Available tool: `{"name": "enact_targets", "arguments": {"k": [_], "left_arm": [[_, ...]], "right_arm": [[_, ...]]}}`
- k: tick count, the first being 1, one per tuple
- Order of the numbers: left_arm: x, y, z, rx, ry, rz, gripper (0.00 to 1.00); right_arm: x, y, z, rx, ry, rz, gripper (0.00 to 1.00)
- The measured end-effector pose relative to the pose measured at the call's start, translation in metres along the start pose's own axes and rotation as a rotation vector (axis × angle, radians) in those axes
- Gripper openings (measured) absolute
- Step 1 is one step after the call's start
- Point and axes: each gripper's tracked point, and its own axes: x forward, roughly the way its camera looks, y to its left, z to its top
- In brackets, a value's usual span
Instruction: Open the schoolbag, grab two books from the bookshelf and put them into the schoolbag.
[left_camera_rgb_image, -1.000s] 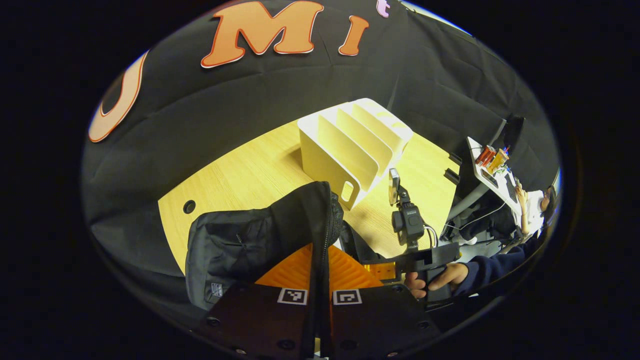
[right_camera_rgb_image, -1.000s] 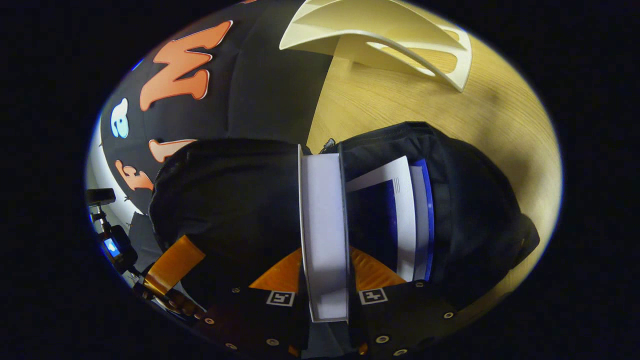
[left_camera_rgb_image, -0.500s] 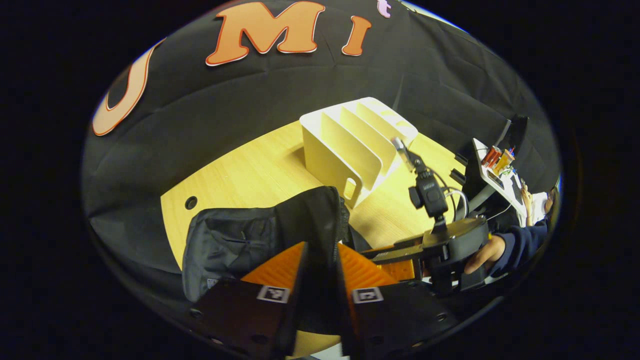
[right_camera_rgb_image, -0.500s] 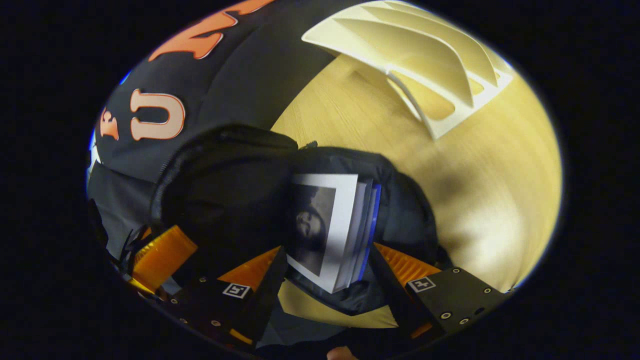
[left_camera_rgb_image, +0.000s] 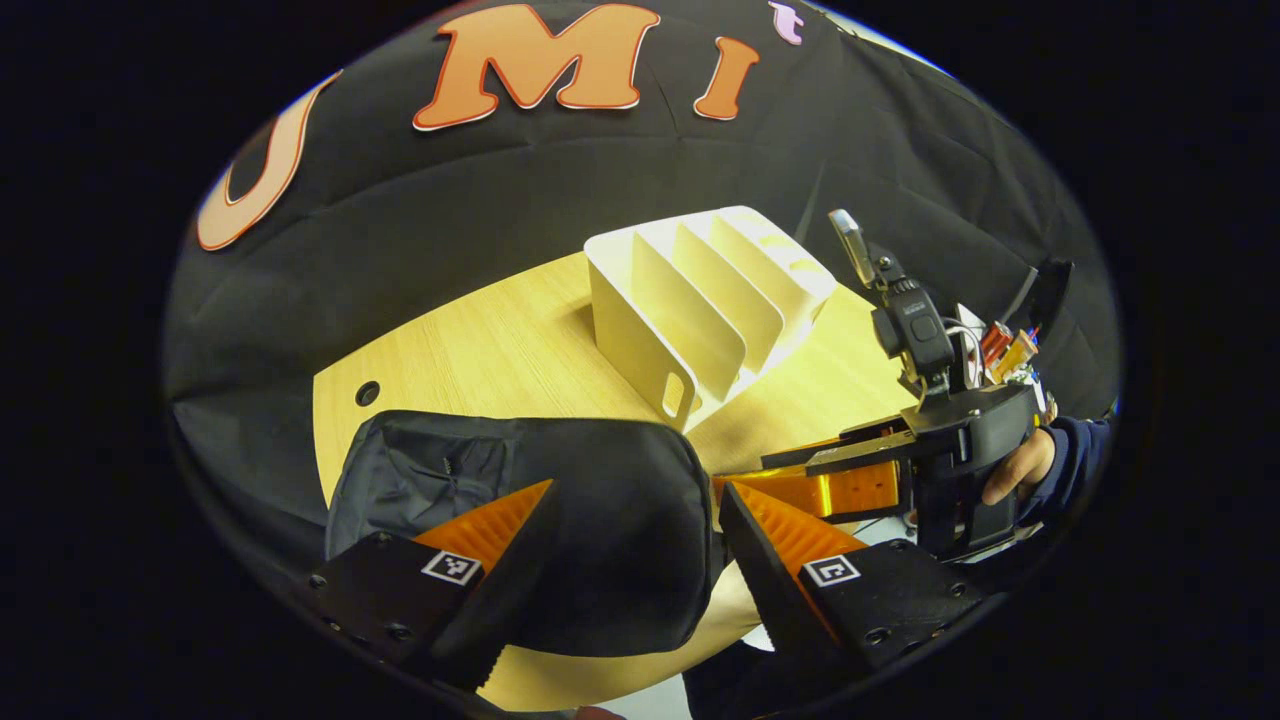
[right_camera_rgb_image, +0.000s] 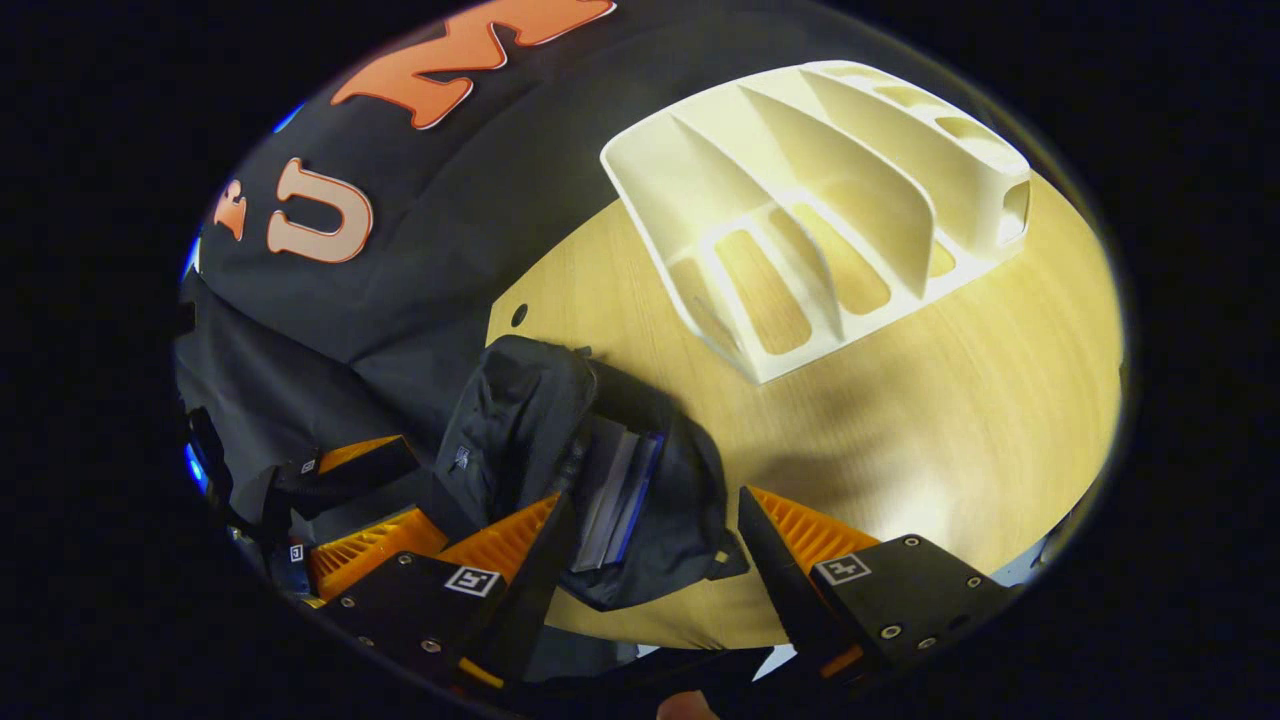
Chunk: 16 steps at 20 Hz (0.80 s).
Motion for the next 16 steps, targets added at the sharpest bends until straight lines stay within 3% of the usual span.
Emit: {"name": "enact_targets", "arguments": {"k": [12,16], "left_arm": [[0.001,-0.071,0.063,-0.128,-0.187,0.179,1.00],[-0.006,-0.102,0.084,-0.169,-0.270,0.218,1.00]], "right_arm": [[-0.111,-0.074,0.102,-0.262,-0.218,-0.099,0.98],[-0.150,-0.081,0.140,-0.366,-0.321,-0.118,0.98]]}}
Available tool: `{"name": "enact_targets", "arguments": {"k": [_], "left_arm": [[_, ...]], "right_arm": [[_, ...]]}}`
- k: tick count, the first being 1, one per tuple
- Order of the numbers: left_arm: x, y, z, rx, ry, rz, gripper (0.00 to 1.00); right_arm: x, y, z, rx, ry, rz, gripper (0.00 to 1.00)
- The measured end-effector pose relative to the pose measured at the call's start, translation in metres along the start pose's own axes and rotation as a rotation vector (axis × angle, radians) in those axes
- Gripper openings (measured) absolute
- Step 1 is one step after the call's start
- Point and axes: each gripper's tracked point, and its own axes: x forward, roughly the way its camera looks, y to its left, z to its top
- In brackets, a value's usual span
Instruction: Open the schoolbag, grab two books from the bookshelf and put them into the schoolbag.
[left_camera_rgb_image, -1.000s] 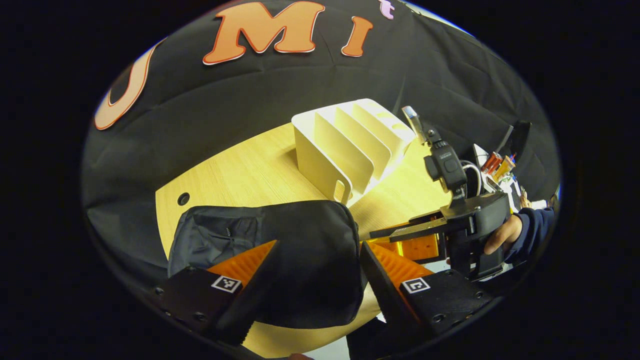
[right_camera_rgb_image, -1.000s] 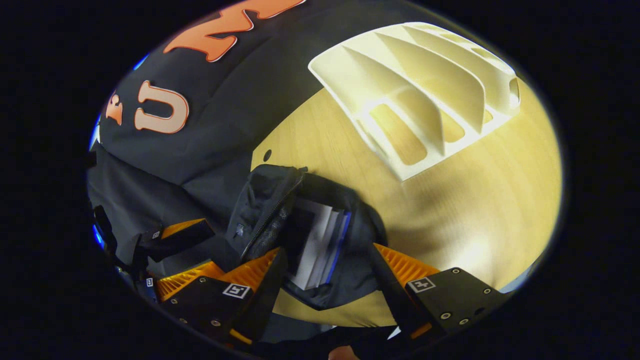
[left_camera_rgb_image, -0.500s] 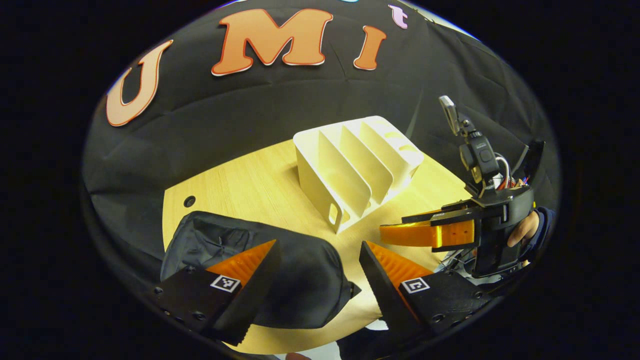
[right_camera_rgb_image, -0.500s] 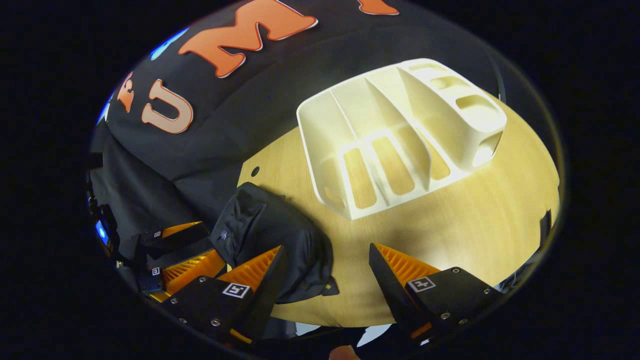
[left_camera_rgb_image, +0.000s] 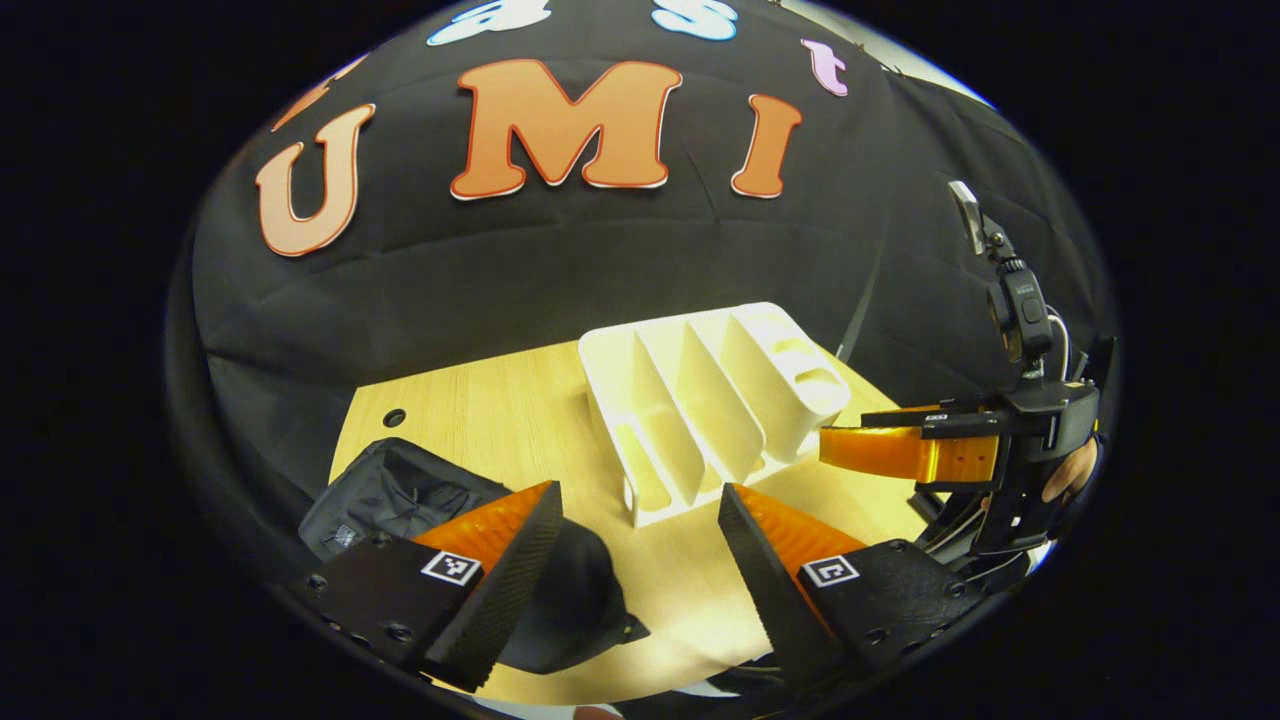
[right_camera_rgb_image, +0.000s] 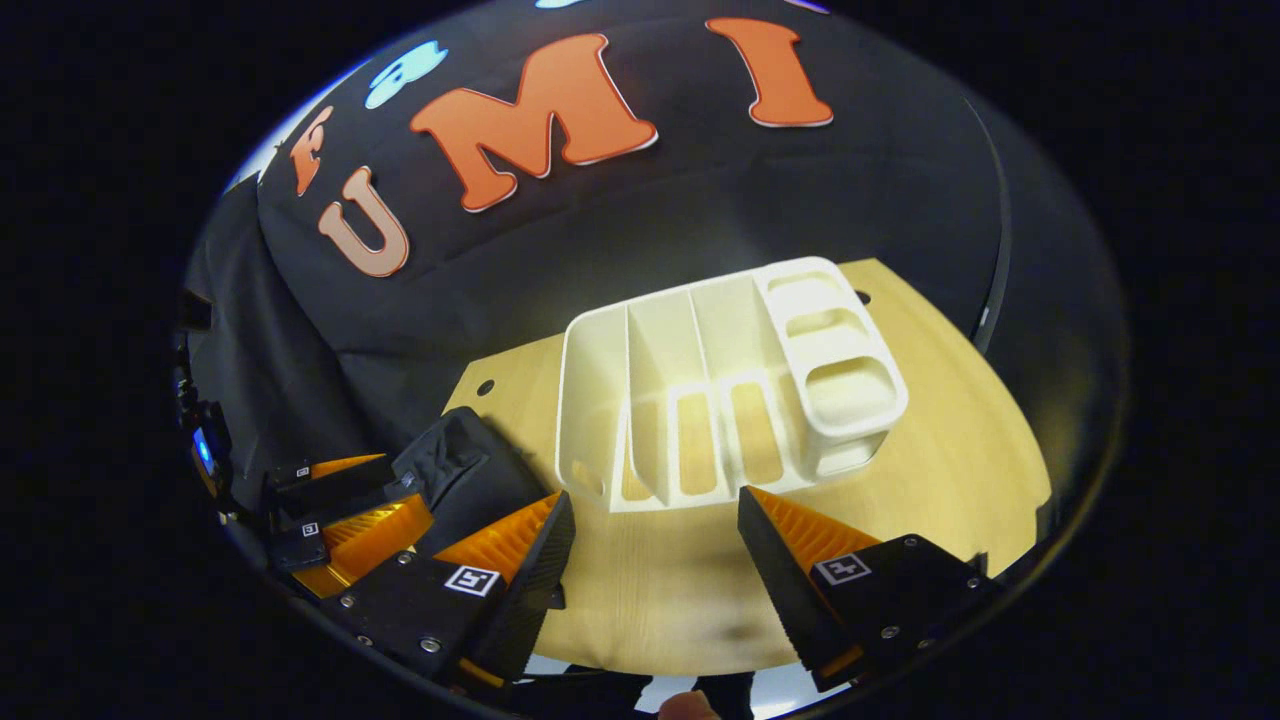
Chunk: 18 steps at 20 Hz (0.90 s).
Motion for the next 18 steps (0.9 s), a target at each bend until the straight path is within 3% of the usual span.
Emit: {"name": "enact_targets", "arguments": {"k": [5,11,15,18], "left_arm": [[-0.021,-0.025,0.037,-0.004,-0.150,0.089,1.00],[-0.059,-0.051,0.096,-0.049,-0.409,0.190,1.00],[-0.082,-0.056,0.119,-0.039,-0.529,0.249,1.00],[-0.098,-0.060,0.124,-0.049,-0.627,0.298,1.00]], "right_arm": [[-0.039,-0.015,0.046,-0.092,-0.152,0.006,0.98],[-0.092,-0.024,0.119,-0.218,-0.434,-0.009,0.98],[-0.112,-0.022,0.133,-0.236,-0.537,0.012,0.98],[-0.123,-0.016,0.137,-0.236,-0.601,0.068,0.97]]}}
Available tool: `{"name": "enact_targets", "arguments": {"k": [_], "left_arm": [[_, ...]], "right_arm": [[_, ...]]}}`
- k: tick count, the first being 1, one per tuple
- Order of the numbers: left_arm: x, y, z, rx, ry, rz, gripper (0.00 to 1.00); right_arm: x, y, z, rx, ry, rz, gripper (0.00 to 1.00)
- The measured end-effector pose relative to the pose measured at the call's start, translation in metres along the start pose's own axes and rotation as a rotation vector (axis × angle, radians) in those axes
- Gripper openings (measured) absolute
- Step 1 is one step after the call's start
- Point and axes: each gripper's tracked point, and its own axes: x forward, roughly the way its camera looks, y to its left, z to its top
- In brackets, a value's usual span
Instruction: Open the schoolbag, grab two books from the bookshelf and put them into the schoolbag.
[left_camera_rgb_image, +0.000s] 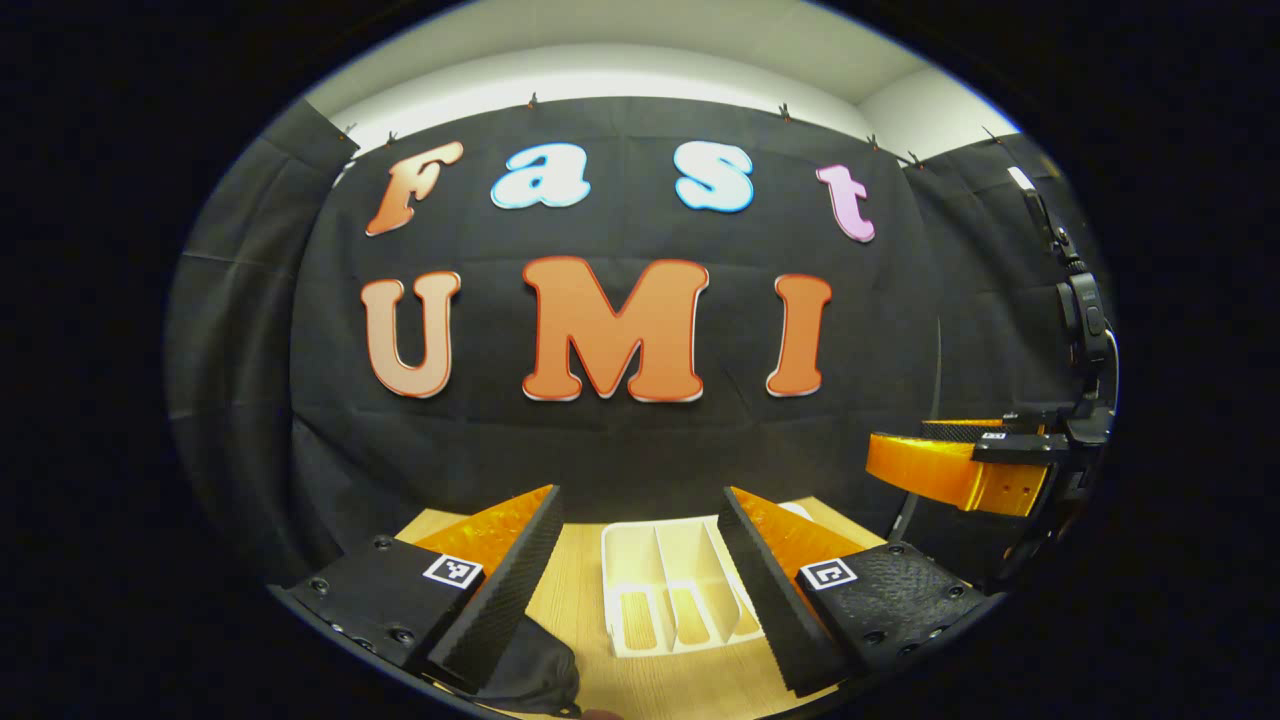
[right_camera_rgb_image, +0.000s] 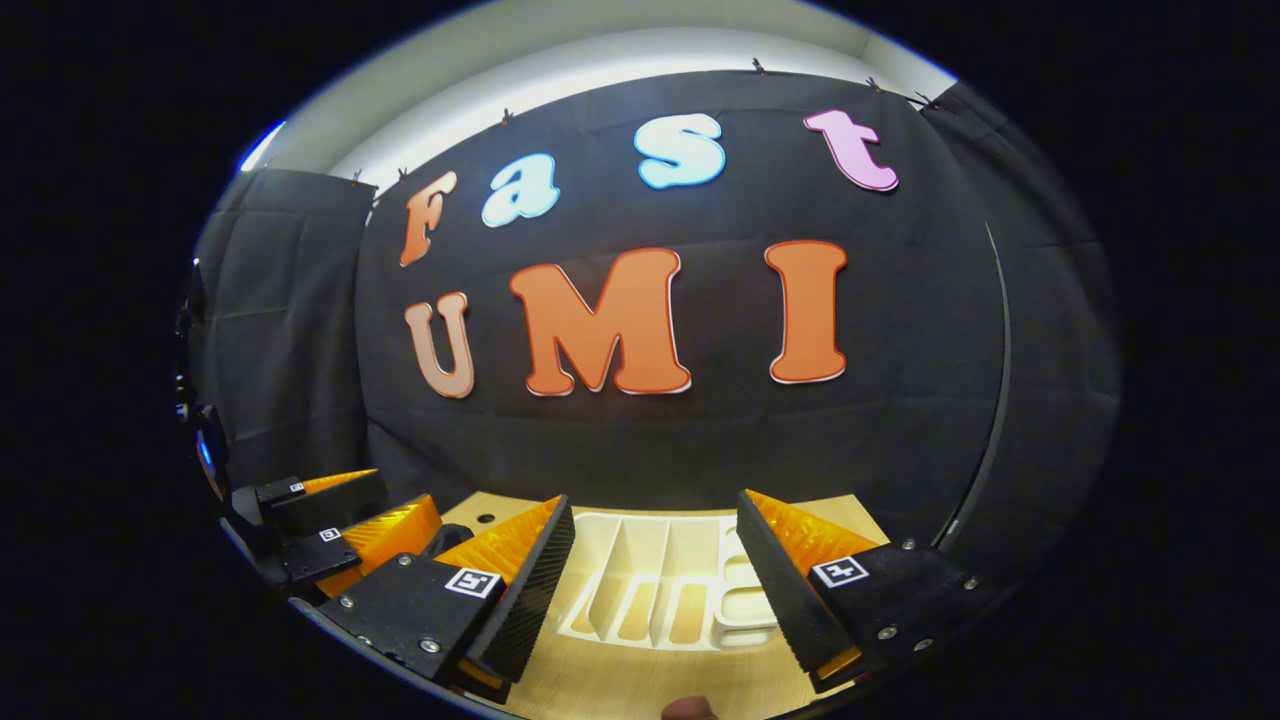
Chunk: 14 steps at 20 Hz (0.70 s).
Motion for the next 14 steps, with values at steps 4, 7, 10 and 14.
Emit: {"name": "enact_targets", "arguments": {"k": [4,7,10,14], "left_arm": [[-0.010,-0.005,-0.001,0.001,-0.027,0.017,1.00],[-0.008,-0.004,-0.016,-0.003,-0.017,0.022,0.99],[-0.003,0.000,-0.029,0.002,0.003,0.028,1.00],[0.007,0.009,-0.029,0.002,-0.024,0.013,0.99]], "right_arm": [[-0.003,0.004,-0.010,0.007,-0.006,0.013,0.97],[0.002,0.004,-0.026,0.018,0.013,0.002,0.97],[0.004,0.005,-0.041,0.004,0.039,-0.031,0.97],[0.002,0.001,-0.051,-0.017,0.037,-0.090,0.97]]}}
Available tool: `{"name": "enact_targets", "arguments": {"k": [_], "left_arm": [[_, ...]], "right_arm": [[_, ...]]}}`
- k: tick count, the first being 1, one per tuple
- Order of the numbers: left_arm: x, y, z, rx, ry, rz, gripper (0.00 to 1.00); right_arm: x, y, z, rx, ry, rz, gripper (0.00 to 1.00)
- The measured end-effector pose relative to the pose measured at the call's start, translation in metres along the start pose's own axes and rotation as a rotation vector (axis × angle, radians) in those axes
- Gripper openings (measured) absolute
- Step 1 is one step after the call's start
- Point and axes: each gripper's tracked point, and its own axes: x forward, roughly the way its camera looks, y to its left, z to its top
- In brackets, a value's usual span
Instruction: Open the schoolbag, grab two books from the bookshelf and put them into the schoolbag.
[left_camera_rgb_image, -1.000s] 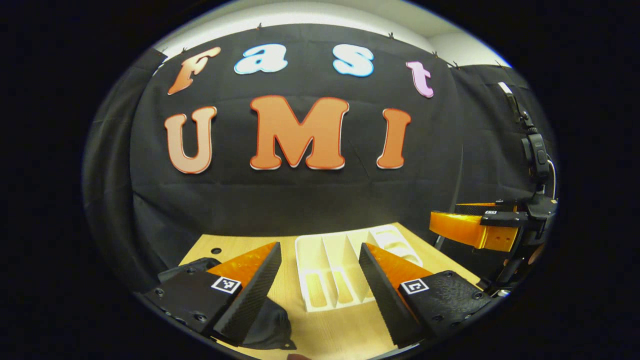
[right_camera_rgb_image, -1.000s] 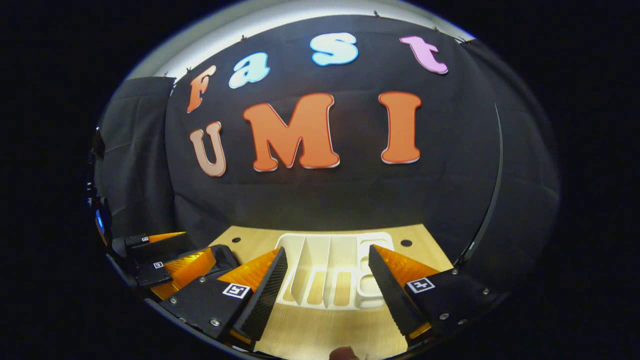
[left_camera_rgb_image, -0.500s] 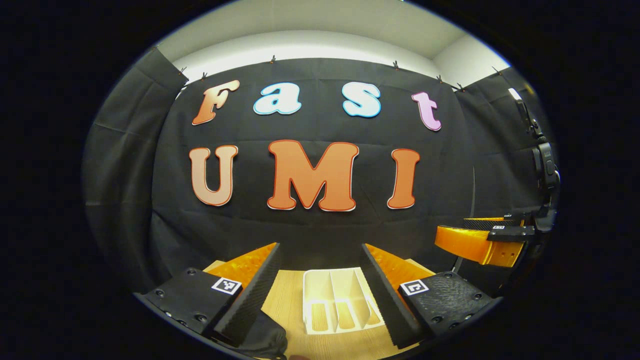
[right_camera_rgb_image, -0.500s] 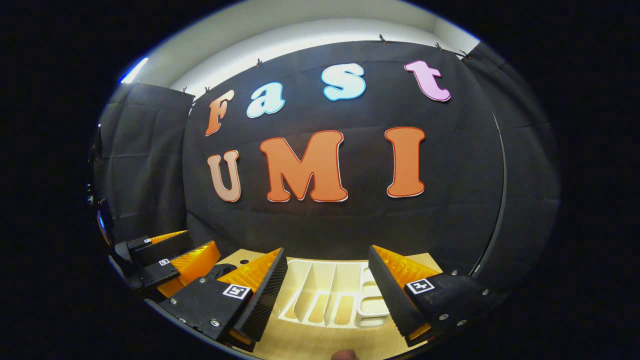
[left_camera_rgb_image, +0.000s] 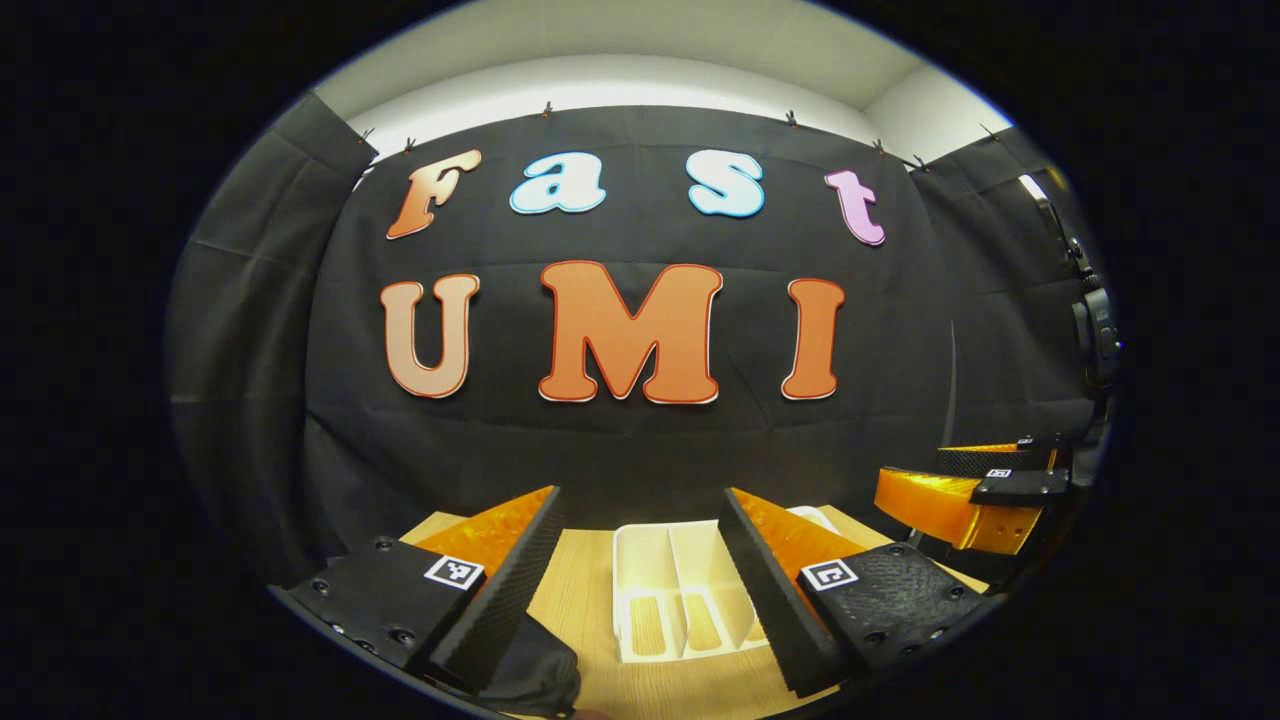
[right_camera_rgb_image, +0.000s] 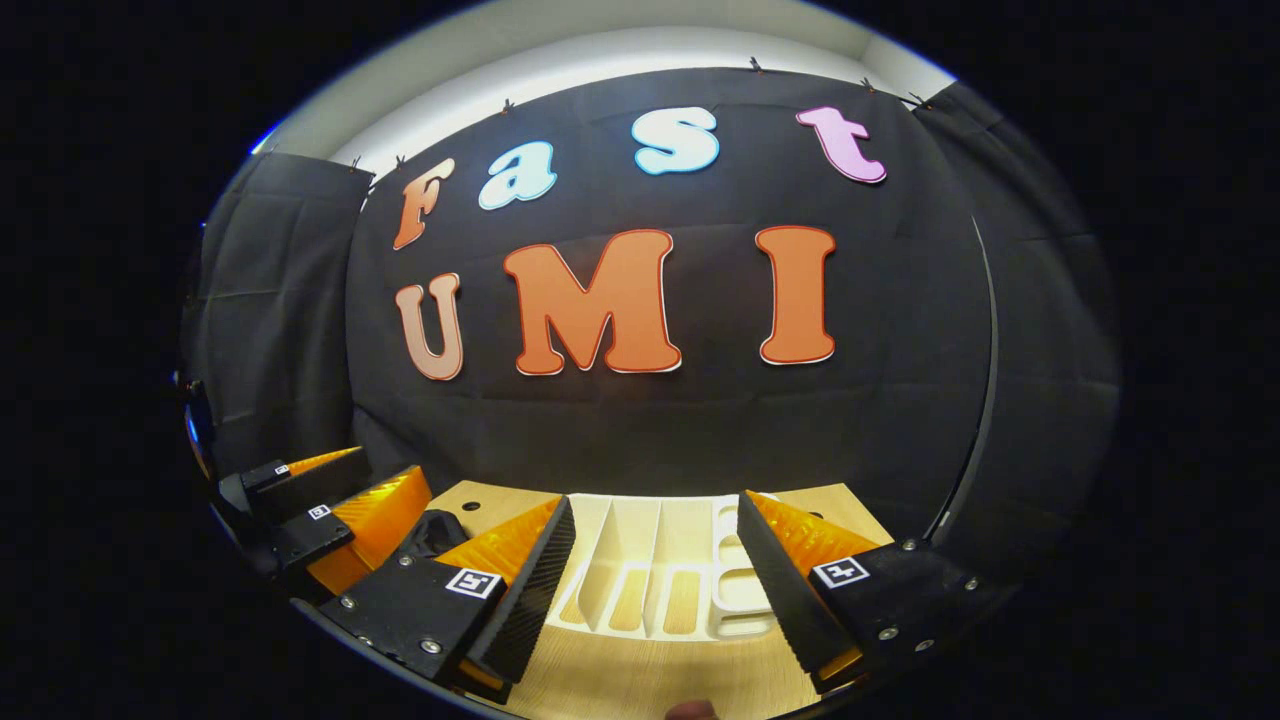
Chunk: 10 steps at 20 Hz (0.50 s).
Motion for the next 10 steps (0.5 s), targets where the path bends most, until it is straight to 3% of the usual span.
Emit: {"name": "enact_targets", "arguments": {"k": [10], "left_arm": [[0.014,0.021,-0.009,-0.004,-0.003,-0.025,1.00]], "right_arm": [[0.010,0.019,-0.020,0.015,0.056,-0.045,0.97]]}}
